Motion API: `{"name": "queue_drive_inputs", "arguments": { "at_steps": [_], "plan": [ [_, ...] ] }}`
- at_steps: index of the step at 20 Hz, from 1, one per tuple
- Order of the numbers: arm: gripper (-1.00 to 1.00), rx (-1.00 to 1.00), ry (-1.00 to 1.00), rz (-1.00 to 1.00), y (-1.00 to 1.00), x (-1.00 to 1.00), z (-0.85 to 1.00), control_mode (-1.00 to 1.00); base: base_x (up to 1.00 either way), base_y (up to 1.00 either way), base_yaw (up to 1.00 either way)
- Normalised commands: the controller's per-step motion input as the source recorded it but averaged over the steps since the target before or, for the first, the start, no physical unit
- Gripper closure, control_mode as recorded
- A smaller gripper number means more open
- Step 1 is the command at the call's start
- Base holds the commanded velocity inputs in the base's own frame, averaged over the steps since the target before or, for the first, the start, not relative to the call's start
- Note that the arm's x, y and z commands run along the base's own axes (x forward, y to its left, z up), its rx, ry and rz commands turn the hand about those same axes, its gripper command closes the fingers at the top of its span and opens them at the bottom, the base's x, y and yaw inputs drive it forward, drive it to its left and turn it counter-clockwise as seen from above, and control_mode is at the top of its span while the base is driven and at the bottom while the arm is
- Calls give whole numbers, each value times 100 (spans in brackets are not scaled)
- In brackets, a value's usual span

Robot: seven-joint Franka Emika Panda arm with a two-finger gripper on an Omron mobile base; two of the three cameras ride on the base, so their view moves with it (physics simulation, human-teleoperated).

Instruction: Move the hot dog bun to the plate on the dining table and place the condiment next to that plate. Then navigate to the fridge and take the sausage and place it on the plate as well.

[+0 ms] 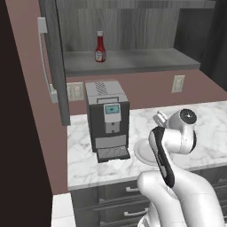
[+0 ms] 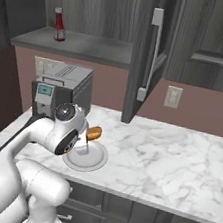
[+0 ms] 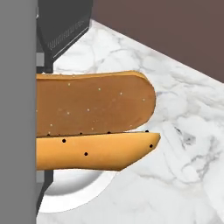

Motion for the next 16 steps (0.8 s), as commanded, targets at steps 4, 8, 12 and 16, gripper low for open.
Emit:
{"name": "queue_drive_inputs", "arguments": {
  "at_steps": [4,8,12,16],
  "plan": [
    [100,0,-33,-6,0,-47,80,-100,0,0,0],
    [100,-1,-33,-5,0,-44,83,-100,0,0,0],
    [100,-1,-28,-6,2,-29,80,-100,0,0,0],
    [100,0,-9,-10,13,-10,23,-100,0,0,0]
  ]
}}
